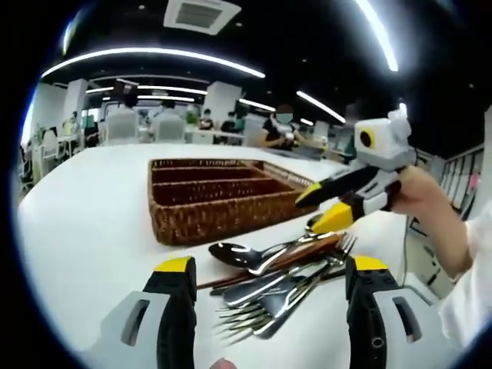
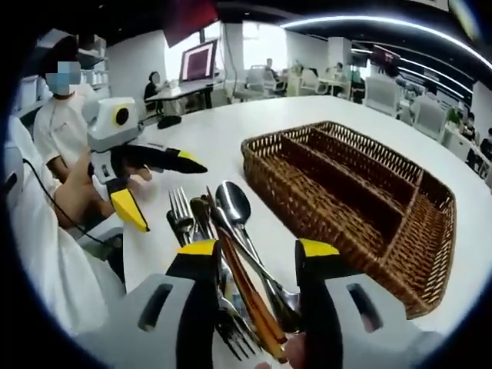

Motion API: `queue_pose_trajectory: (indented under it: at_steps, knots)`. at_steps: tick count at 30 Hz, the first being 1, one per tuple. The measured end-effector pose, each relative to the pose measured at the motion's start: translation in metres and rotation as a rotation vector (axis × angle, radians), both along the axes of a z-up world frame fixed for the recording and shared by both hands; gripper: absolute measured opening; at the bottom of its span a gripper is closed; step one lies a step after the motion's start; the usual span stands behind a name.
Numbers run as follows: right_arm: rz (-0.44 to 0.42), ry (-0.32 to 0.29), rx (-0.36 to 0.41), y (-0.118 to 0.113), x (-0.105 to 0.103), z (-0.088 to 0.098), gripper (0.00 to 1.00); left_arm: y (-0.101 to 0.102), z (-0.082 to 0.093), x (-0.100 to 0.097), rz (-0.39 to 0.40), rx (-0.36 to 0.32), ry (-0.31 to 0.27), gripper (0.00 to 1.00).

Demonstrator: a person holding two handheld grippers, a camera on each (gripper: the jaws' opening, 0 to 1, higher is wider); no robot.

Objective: Arrange the knives, forks, and spoons in their matching storage slots by inserting each utensil handle-first until every utensil is classified and aligned in the correct compartment

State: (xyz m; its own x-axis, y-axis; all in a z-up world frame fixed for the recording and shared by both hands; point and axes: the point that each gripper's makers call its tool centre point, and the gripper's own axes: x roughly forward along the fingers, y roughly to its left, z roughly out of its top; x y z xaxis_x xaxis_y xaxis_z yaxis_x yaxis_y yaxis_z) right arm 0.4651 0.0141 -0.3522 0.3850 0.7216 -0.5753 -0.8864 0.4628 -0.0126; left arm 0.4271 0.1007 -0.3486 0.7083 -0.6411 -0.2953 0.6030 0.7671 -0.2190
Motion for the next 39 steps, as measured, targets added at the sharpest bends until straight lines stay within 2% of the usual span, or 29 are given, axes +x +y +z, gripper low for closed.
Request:
queue_pose_trajectory:
  at_steps: [6,16,31,39]
  knots:
    - [0.042,0.019,-0.027,0.006,0.008,-0.007,0.34,-0.001,-0.001,0.001,0.002,-0.005,0.002,0.80]
    - [0.116,0.048,-0.075,0.015,0.003,-0.015,0.25,-0.003,-0.001,-0.001,0.011,-0.013,0.003,0.80]
    - [0.188,0.062,-0.168,0.021,0.005,-0.030,0.25,-0.002,-0.001,-0.002,0.014,-0.019,0.011,0.80]
    - [0.205,0.054,-0.183,0.023,0.005,-0.030,0.25,-0.001,-0.002,0.000,0.013,-0.018,0.018,0.80]
